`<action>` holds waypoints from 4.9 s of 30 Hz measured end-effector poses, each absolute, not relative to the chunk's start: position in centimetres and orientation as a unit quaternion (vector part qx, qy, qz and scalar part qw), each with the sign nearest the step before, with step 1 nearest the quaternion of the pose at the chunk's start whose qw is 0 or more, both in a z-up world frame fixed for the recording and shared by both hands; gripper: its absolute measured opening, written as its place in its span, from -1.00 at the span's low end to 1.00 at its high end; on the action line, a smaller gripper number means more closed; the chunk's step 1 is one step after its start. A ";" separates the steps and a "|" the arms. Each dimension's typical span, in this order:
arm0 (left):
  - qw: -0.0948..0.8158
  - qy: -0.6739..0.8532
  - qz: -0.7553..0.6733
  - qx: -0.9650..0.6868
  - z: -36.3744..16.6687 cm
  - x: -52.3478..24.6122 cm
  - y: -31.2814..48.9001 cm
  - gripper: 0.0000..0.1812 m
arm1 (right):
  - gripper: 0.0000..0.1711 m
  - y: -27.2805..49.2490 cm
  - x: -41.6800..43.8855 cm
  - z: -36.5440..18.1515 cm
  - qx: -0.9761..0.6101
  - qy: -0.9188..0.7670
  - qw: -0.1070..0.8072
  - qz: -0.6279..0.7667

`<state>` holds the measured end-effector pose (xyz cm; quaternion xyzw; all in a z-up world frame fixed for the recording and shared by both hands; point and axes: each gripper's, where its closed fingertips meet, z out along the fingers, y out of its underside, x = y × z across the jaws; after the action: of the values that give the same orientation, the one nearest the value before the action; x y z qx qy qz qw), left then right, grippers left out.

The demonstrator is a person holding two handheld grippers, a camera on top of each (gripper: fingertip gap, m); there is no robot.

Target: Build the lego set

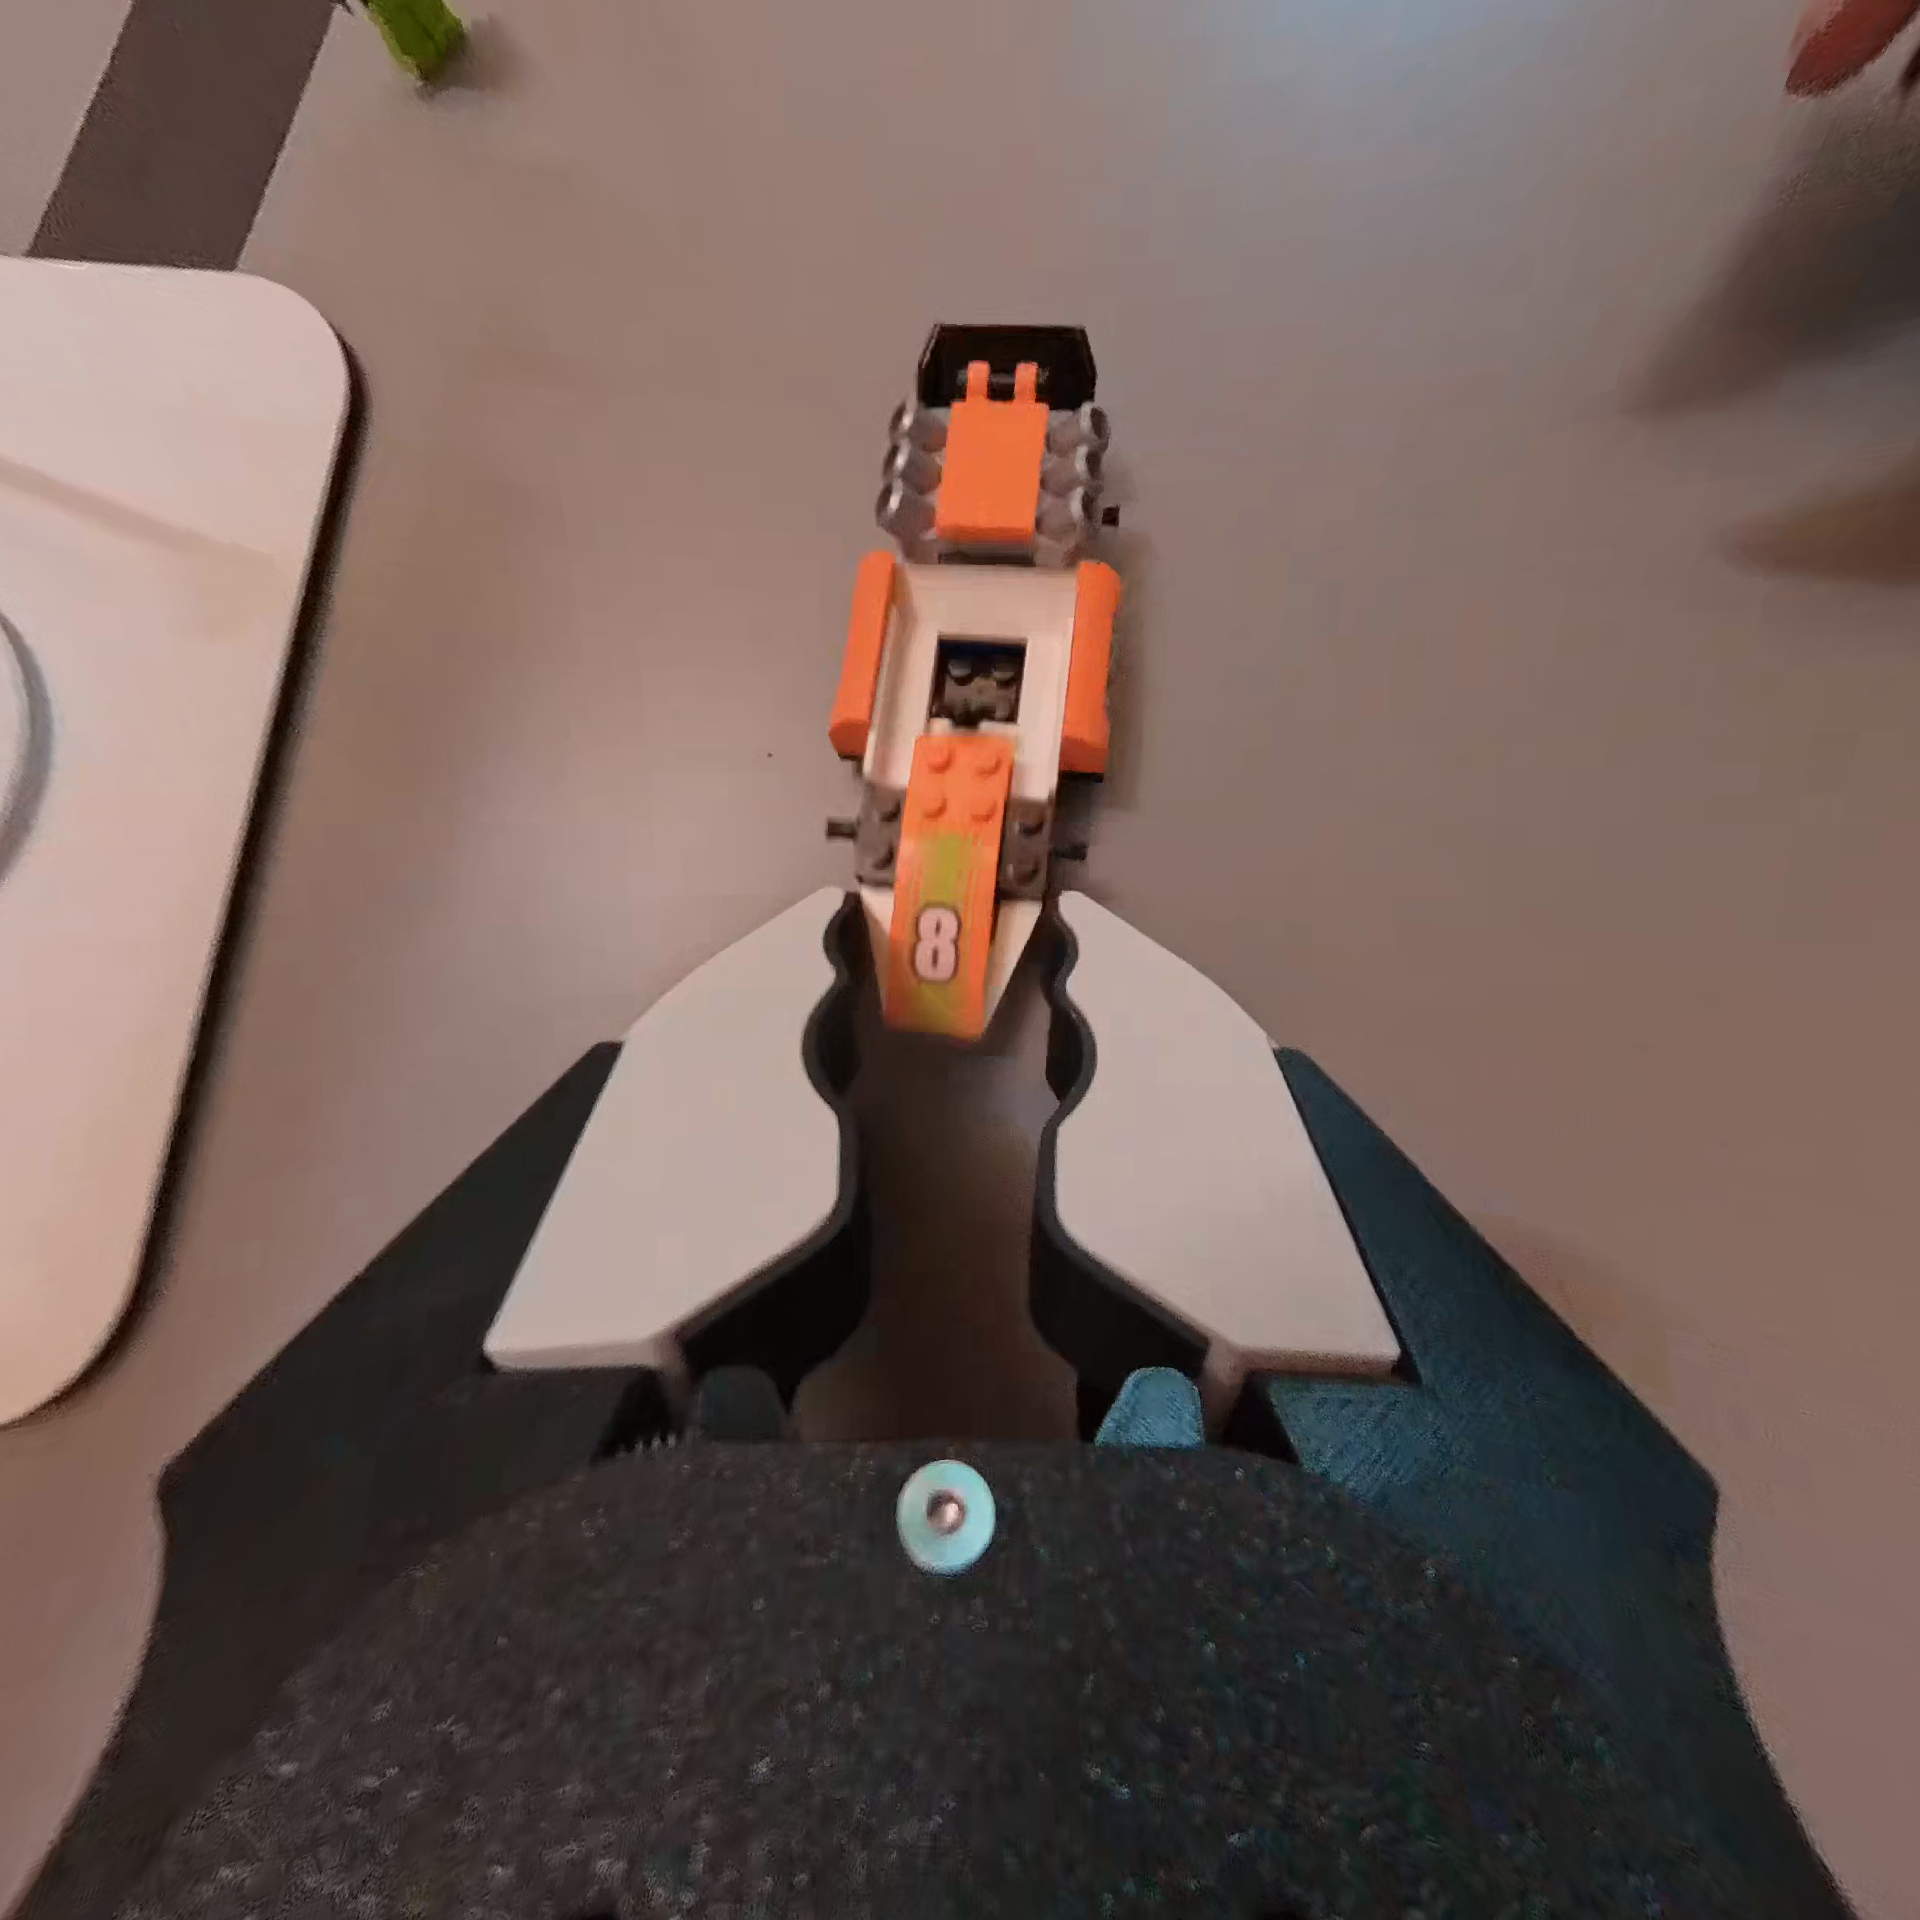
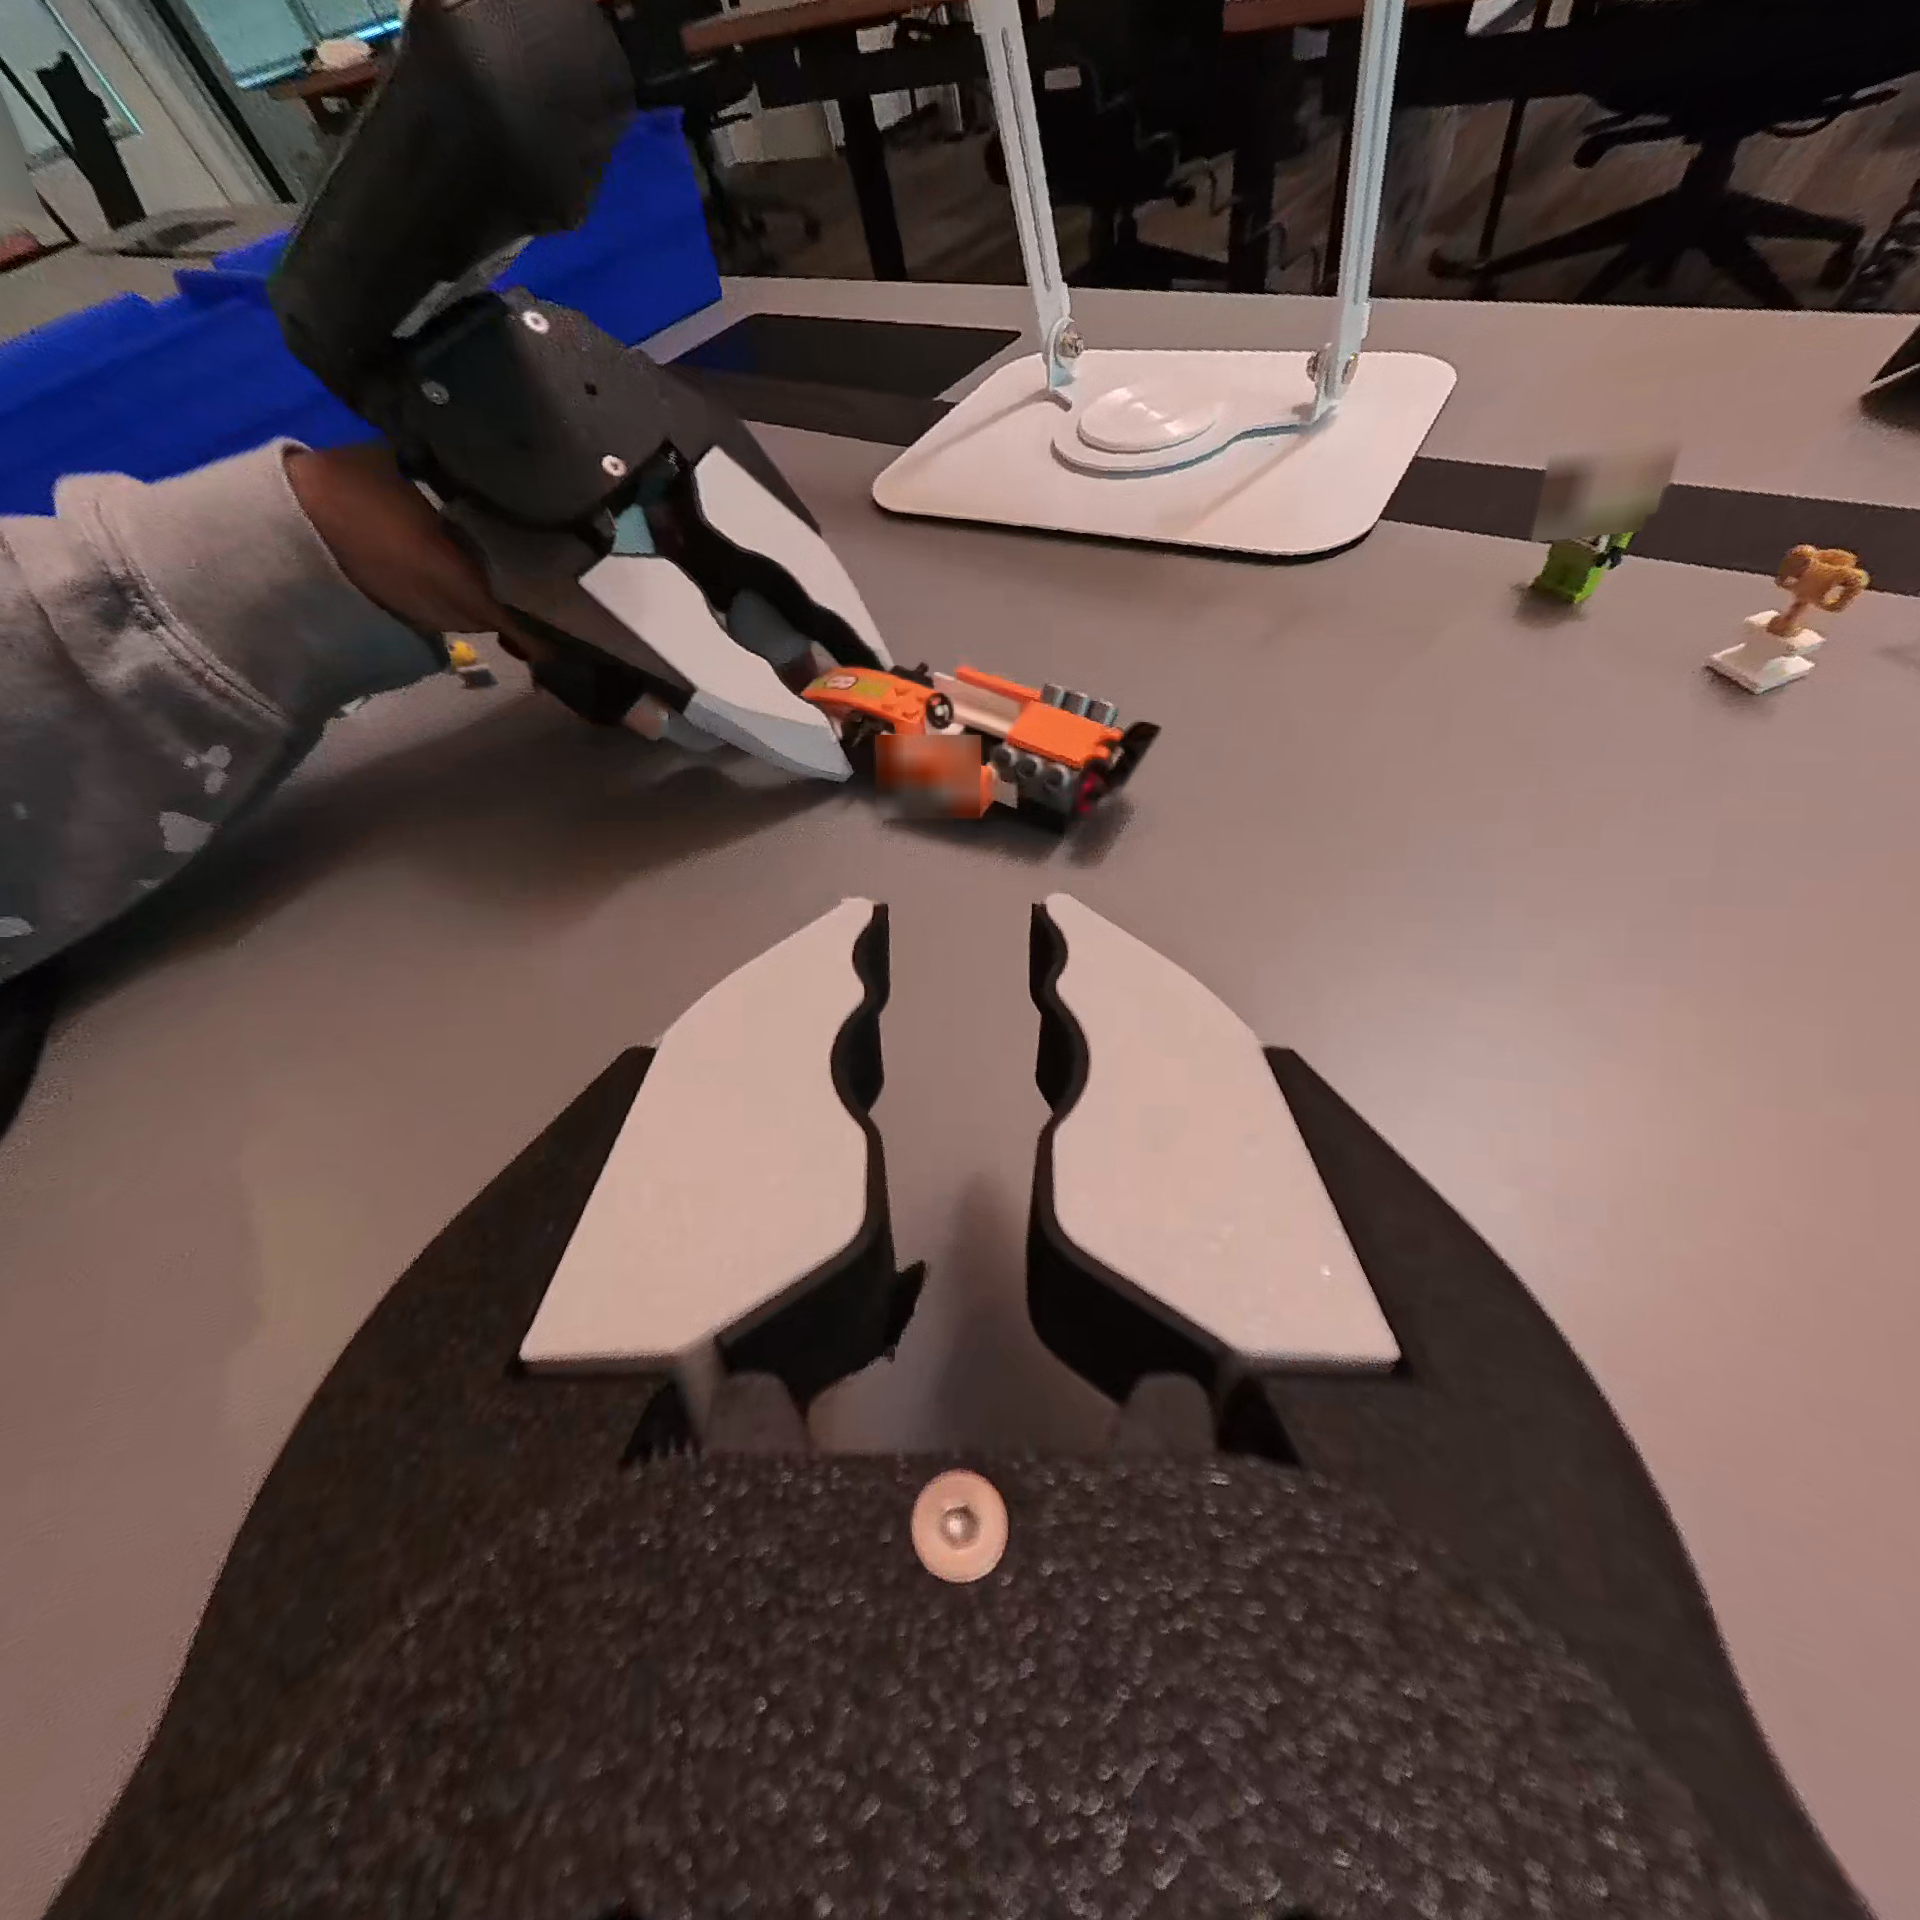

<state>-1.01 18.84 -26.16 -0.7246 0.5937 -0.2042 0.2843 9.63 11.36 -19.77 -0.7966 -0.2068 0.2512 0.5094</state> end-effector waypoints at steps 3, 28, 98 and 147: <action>0.304 0.586 -0.188 -0.727 -26.0 -1.3 19.4 -0.58 | -0.72 11.6 10.2 -19.9 -0.799 -0.195 0.510 0.252; 0.328 0.594 -0.199 -0.707 -25.5 -1.2 17.1 -0.77 | -0.78 12.3 10.9 -20.8 -0.799 -0.208 0.518 0.222; 0.672 0.235 -0.099 -0.695 -4.2 -5.0 24.0 -1.00 | -0.94 29.1 8.1 -4.1 -0.741 -0.136 0.657 0.019; 0.604 0.323 -0.020 -0.728 -6.6 -0.6 40.8 -1.00 | -0.42 41.0 8.5 -1.8 -0.648 -0.310 0.690 -0.093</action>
<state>-0.57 40.81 -6.59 -0.7282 0.3227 -0.0197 0.6043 8.53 41.04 -1.85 -0.6476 -0.3103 -0.0926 0.6898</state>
